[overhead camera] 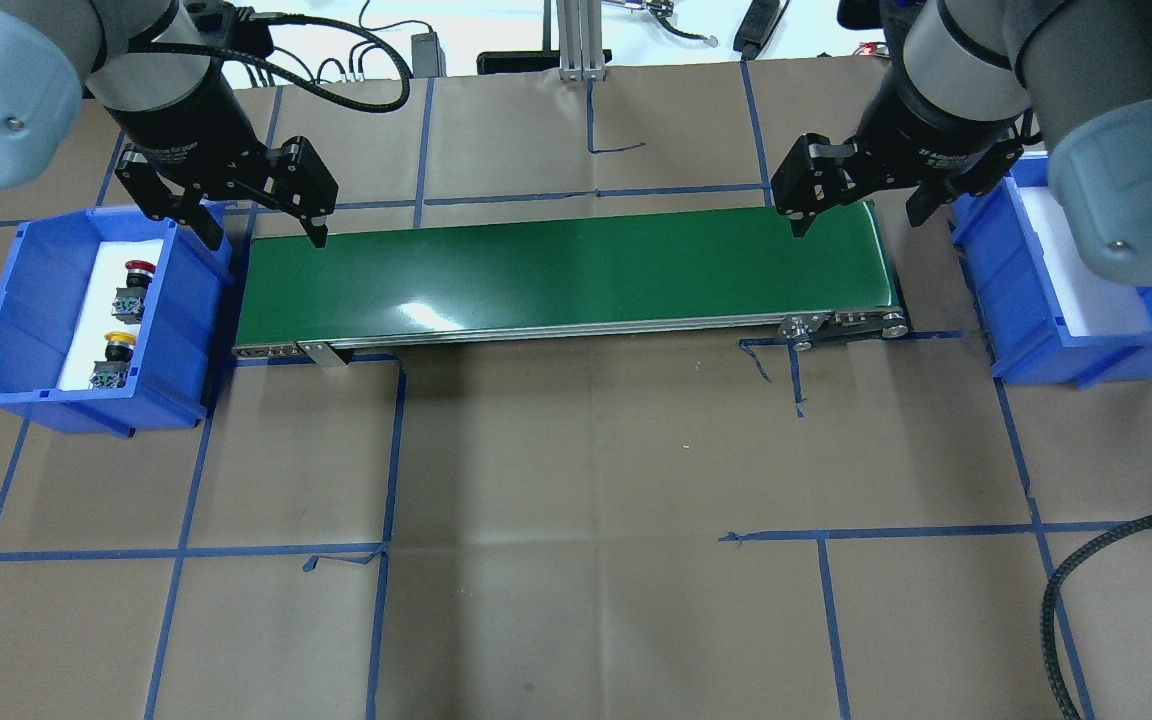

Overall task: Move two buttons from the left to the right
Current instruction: 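Move the left gripper over the blue bin holding the buttons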

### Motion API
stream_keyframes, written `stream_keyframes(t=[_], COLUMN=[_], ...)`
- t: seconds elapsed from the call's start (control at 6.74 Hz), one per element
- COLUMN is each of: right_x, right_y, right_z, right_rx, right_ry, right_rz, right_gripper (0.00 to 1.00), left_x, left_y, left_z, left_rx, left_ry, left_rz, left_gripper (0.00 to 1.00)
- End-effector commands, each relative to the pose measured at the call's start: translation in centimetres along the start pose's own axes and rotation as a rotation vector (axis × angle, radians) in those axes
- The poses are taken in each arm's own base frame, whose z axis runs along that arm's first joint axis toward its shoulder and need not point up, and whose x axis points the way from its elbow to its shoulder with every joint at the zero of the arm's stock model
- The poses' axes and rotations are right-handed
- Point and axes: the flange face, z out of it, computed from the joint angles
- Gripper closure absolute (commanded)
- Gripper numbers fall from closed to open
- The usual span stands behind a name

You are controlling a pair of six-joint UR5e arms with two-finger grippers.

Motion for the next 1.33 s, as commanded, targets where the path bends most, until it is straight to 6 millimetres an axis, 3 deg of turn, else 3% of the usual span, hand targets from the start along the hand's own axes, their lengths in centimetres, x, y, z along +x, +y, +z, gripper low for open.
stream_keyframes(t=[0.0, 0.15, 0.3, 0.59, 0.74, 0.89, 1.19], right_x=[0.0, 0.0, -0.1, -0.1, 0.0, 0.0, 0.0], right_y=[0.0, 0.1, 0.2, 0.3, 1.1, 1.3, 1.2], right_z=[0.0, 0.0, 0.0, -0.1, 0.2, 0.4, 0.6], right_rx=[-0.002, -0.004, -0.007, -0.005, -0.071, -0.086, -0.088], right_ry=[0.000, 0.000, 0.002, 0.002, 0.003, 0.006, 0.006], right_rz=[0.001, 0.001, -0.001, -0.001, 0.001, 0.003, 0.003], right_gripper=[0.00, 0.00, 0.00, 0.00, 0.00, 0.00, 0.00], left_x=[-0.2, -1.7, -6.2, -19.5, -26.4, -30.6, -31.8], left_y=[0.4, 0.1, 0.0, 0.4, 1.4, 1.9, 0.2], left_z=[-0.6, -0.7, -1.4, -0.9, 0.9, 2.6, 4.5], left_rx=[0.014, 0.020, 0.034, 0.029, 0.012, 0.018, 0.032], left_ry=[-0.004, -0.004, -0.002, 0.008, 0.022, 0.021, 0.013], left_rz=[-0.002, -0.015, -0.004, 0.001, -0.009, -0.060, -0.113], left_gripper=[0.00, 0.00, 0.00, 0.00, 0.00, 0.00, 0.00])
